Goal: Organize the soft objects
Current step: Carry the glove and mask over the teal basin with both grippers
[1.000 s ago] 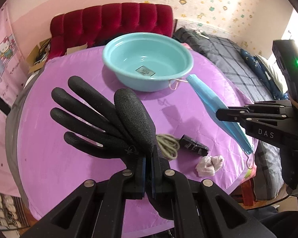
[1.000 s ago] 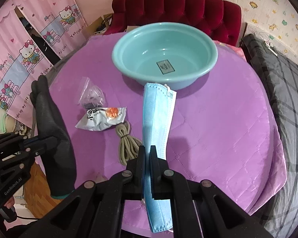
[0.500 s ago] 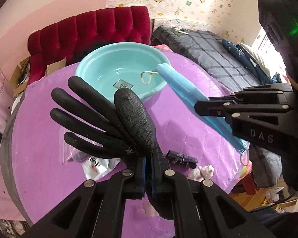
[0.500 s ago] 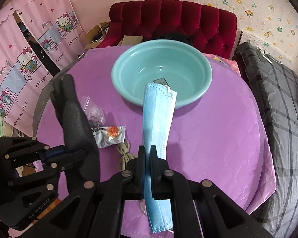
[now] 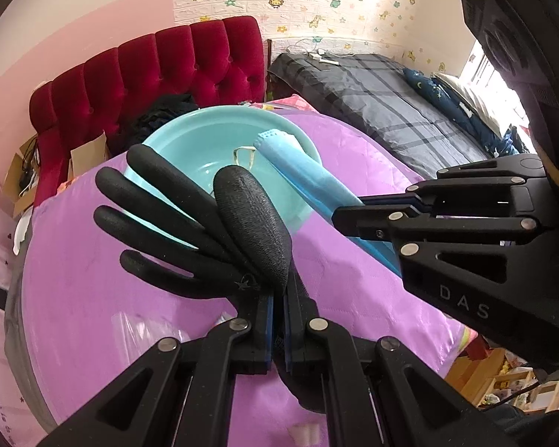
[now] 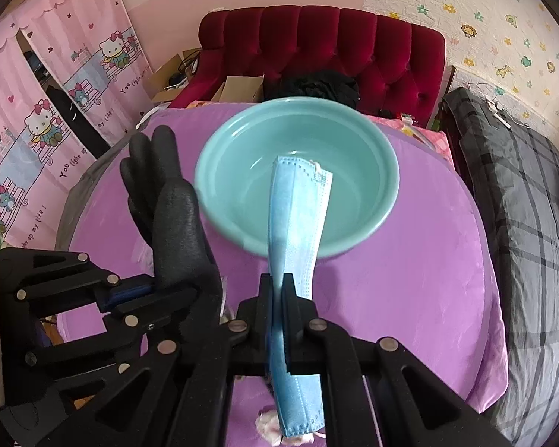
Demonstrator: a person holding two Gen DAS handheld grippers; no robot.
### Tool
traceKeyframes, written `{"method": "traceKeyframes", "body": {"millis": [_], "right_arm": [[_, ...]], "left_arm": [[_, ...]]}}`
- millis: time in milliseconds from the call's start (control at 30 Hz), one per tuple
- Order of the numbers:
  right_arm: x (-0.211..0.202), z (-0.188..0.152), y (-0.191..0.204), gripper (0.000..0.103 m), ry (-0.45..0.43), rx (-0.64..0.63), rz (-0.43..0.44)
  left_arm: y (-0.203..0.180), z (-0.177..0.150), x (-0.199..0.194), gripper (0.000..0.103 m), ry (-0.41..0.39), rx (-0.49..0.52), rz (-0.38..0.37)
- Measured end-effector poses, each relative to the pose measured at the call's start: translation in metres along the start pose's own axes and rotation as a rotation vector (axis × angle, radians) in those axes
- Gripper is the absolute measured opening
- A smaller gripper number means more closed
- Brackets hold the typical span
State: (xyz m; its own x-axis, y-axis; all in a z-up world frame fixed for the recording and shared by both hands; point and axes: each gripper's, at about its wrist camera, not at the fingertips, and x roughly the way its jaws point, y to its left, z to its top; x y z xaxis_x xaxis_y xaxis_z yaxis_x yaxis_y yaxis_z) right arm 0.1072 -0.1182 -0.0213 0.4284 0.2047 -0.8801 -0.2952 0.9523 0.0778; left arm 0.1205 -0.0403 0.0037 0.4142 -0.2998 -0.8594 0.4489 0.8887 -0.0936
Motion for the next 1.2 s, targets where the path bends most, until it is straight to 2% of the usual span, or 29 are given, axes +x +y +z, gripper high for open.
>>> {"method": "traceKeyframes", "body": {"millis": [700, 1200], "right_arm": [[0.067, 0.093, -0.042, 0.005, 0.014, 0.081, 0.041], [0.110, 0.119, -0.058, 0.005, 0.033, 0.135, 0.058]], "left_arm": [[0.060, 0.077, 0.066, 0.004, 0.044, -0.048, -0.029], [0.082, 0.108, 0.113, 0.004, 0.085, -0.048, -0.029]]}}
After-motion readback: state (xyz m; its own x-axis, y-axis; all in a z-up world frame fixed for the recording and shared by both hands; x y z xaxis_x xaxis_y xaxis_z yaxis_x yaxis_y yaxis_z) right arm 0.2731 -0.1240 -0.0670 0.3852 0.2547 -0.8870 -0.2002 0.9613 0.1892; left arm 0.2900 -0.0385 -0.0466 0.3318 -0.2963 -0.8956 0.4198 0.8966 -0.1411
